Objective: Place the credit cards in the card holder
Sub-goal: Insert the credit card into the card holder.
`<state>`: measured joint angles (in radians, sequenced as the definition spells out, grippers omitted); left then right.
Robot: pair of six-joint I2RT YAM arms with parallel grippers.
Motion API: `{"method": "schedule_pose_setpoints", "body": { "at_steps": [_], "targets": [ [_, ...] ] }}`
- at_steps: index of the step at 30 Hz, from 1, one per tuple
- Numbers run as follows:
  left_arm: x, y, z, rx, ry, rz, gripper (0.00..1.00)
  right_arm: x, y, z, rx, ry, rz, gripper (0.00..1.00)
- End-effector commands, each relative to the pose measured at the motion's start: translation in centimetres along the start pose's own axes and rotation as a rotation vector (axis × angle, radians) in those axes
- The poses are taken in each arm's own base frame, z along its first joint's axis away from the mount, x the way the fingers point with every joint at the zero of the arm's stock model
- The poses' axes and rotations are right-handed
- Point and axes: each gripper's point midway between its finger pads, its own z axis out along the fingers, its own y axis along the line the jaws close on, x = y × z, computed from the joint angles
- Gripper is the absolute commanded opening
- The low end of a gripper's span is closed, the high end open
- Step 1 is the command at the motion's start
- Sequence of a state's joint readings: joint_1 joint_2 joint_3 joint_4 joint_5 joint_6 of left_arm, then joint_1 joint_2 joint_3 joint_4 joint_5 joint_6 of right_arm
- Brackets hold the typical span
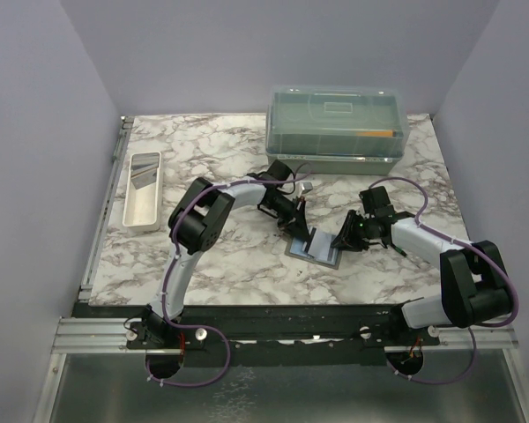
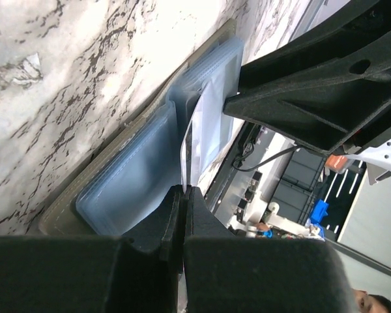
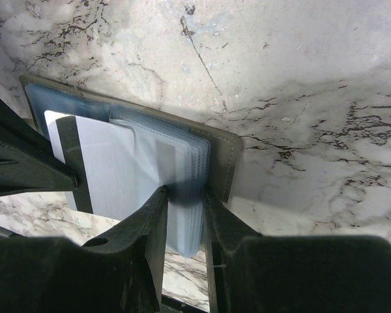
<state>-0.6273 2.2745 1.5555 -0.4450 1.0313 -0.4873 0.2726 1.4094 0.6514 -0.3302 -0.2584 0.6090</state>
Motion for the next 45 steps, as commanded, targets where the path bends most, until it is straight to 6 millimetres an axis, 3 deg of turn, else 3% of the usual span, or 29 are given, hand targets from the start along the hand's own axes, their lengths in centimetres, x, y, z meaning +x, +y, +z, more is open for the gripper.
{"method": "schedule_pose_setpoints", "body": {
  "at_steps": [1, 14, 21, 26, 32, 36, 39, 45],
  "targets": [
    [-0.4, 1.0, 1.3, -0.055, -0.041, 0.023, 0.0, 1.2, -1.3, 0.6, 0.041, 0.049, 0.0, 0.27],
    [-0.4, 0.8, 1.2, -0.197, -0.187, 0.037, 0.0, 1.7, 0.3, 0.0, -0.05, 0.039, 0.052, 0.36],
    [-0.3, -0.4, 1.7, -0.281, -0.244, 0.097, 0.33, 1.5, 0.7, 0.0, -0.07, 0.033, 0.041, 0.36],
    [0.3, -1.5, 3.1, -0.363, -0.258, 0.16, 0.45, 1.5, 0.5, -0.1, -0.061, 0.03, 0.043, 0.36],
    [0.1, -1.3, 0.9, -0.454, -0.303, 0.19, 0.52, 1.5, 0.0, -0.2, -0.035, 0.02, 0.033, 0.36],
    [0.2, -1.6, 1.2, -0.436, -0.291, 0.188, 0.53, 1.5, 0.0, -0.1, -0.038, 0.024, 0.031, 0.36],
    [0.5, -2.0, 2.5, -0.393, -0.25, 0.19, 0.52, 1.6, 0.2, -0.1, -0.052, 0.027, 0.033, 0.36],
    [1.3, -4.6, 4.8, -0.199, -0.198, 0.167, 0.52, 1.5, 0.8, -0.3, -0.079, 0.022, 0.032, 0.36]
  ]
}}
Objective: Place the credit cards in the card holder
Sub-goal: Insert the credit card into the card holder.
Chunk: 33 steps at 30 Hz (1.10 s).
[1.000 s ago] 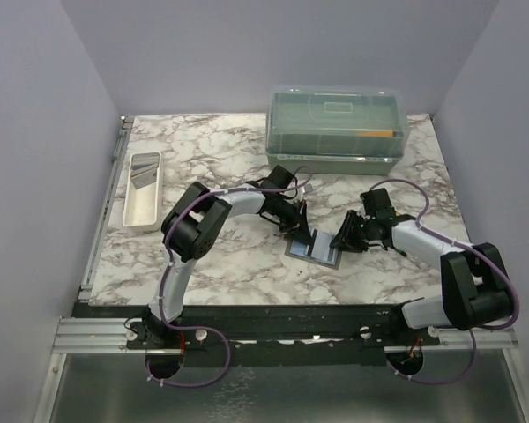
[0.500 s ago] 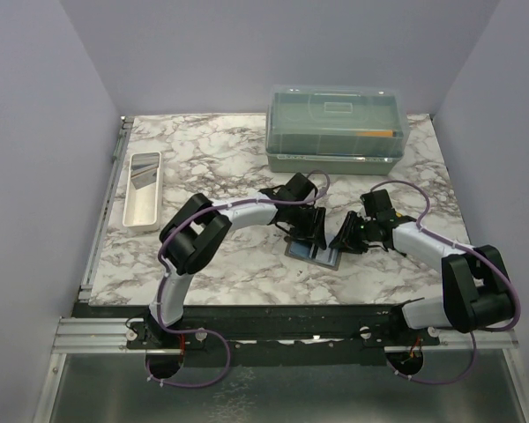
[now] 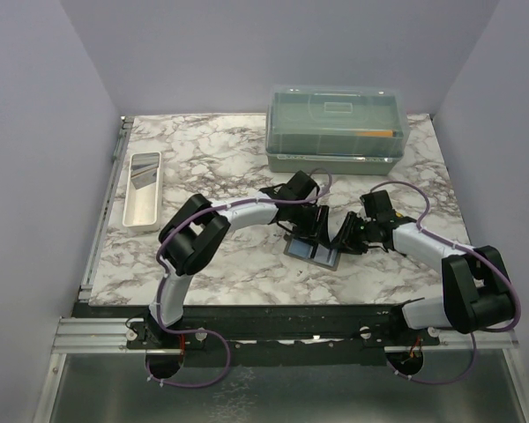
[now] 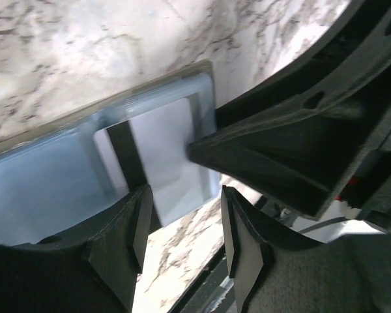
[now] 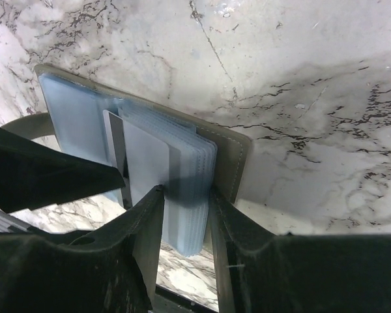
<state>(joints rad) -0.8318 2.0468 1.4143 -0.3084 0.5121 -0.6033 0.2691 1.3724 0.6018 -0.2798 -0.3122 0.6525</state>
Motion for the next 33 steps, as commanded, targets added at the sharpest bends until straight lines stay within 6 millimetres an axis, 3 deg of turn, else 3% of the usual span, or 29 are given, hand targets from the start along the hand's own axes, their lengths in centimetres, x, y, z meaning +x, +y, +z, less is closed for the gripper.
{"method": "schedule_pose_setpoints", "body": {
  "at_steps": [1, 4, 10, 15, 21, 26, 33],
  "targets": [
    [0.5, -2.9, 0.7, 0.158, 0.036, -0.015, 0.52, 0.7, 0.0, -0.2, -0.012, 0.02, -0.002, 0.36],
    [0.2, -3.8, 0.1, 0.193, 0.02, -0.006, 0.52, 0.7, 0.0, -0.3, -0.009, 0.013, -0.003, 0.36],
    [-1.2, -0.5, -1.9, 0.083, -0.061, -0.03, 0.54, 0.6, -0.3, -0.2, 0.005, 0.013, -0.009, 0.37],
    [-0.9, 1.3, -1.5, 0.008, -0.053, -0.033, 0.55, 0.7, -0.4, 0.0, 0.01, 0.021, -0.011, 0.37],
    [-0.6, 2.1, -0.7, -0.013, -0.039, -0.051, 0.56, 0.6, -0.3, 0.0, 0.007, 0.023, -0.015, 0.37],
    [0.7, 0.8, 0.5, 0.047, 0.024, -0.044, 0.56, 0.7, -0.4, 0.1, 0.007, 0.028, -0.014, 0.37],
    [0.2, -3.4, -0.3, 0.232, 0.022, -0.023, 0.55, 0.8, 0.0, 0.2, -0.015, 0.033, -0.009, 0.37]
  ]
}}
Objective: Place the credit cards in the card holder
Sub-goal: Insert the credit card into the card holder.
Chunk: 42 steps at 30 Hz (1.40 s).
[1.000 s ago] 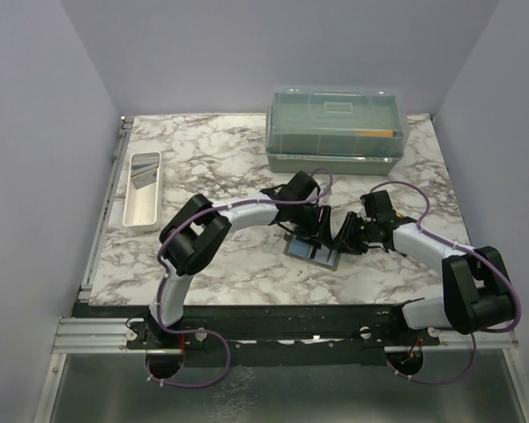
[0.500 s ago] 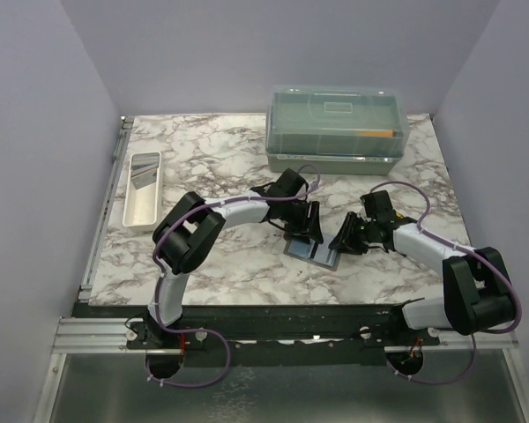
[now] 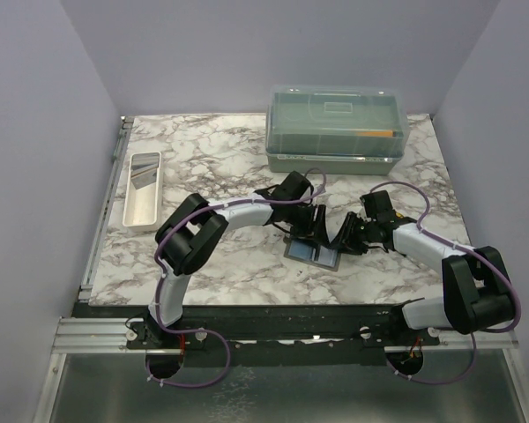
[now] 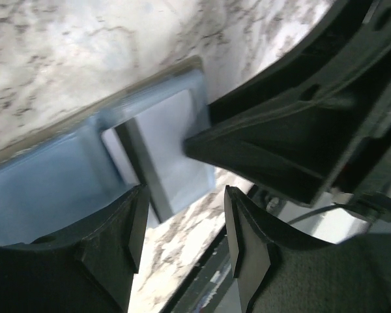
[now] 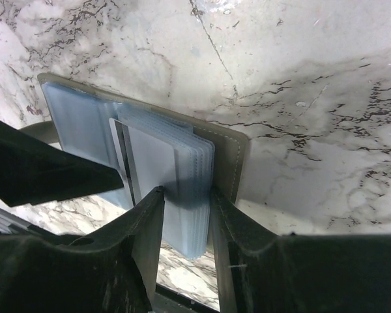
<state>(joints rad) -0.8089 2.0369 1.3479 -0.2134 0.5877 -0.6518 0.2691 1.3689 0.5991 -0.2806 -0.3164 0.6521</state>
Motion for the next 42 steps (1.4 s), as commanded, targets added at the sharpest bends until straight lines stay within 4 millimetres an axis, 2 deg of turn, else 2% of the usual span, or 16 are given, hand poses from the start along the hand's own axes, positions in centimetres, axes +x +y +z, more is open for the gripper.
{"method": "schedule_pose_setpoints", "body": {
  "at_steps": [1, 3, 7, 10, 15, 18, 23, 27, 31, 33, 37, 41, 42],
  "targets": [
    [0.1, -3.8, 0.1, 0.18, 0.029, 0.011, 0.55, 0.7, 0.0, 0.2, -0.014, 0.03, -0.008, 0.37],
    [0.1, -4.0, 0.1, 0.199, 0.025, 0.007, 0.55, 0.6, 0.2, 0.1, -0.021, 0.024, -0.009, 0.37],
    [-0.3, -3.1, -0.1, 0.18, 0.008, -0.017, 0.55, 0.7, 0.2, -0.1, -0.024, 0.02, -0.005, 0.38],
    [-1.0, -2.6, -0.9, 0.151, -0.032, -0.014, 0.55, 0.7, -0.3, -0.2, 0.006, 0.012, -0.008, 0.39],
    [-1.8, -0.6, -2.1, 0.028, -0.08, -0.019, 0.56, 0.7, -0.7, -0.3, 0.018, 0.01, -0.019, 0.4],
    [-1.5, 1.0, -1.7, -0.039, -0.075, -0.047, 0.56, 0.8, -0.5, -0.2, 0.009, 0.013, -0.02, 0.42],
    [-0.8, 2.3, -0.4, -0.067, -0.044, -0.079, 0.58, 0.8, -0.4, -0.1, 0.0, 0.014, -0.023, 0.44],
    [-0.8, 0.9, 0.8, -0.009, -0.012, -0.058, 0.58, 0.9, -0.4, 0.0, -0.008, 0.019, -0.029, 0.44],
    [-1.0, -2.8, 1.1, 0.142, -0.013, -0.004, 0.57, 0.9, -0.2, 0.1, -0.022, 0.023, -0.028, 0.44],
    [-1.1, -4.0, 0.7, 0.214, -0.024, -0.003, 0.57, 0.9, -0.1, 0.1, -0.024, 0.021, -0.029, 0.43],
    [-0.5, -4.1, 0.3, 0.231, -0.027, 0.0, 0.57, 0.7, -0.2, -0.1, -0.015, 0.012, -0.033, 0.43],
    [-0.8, -2.3, -0.8, 0.184, -0.046, -0.041, 0.57, 0.2, -0.5, -0.6, 0.021, -0.009, -0.038, 0.45],
    [-1.1, -1.5, -1.4, 0.171, -0.053, -0.058, 0.57, 0.1, -0.5, -0.8, 0.026, -0.015, -0.041, 0.48]
  ]
}}
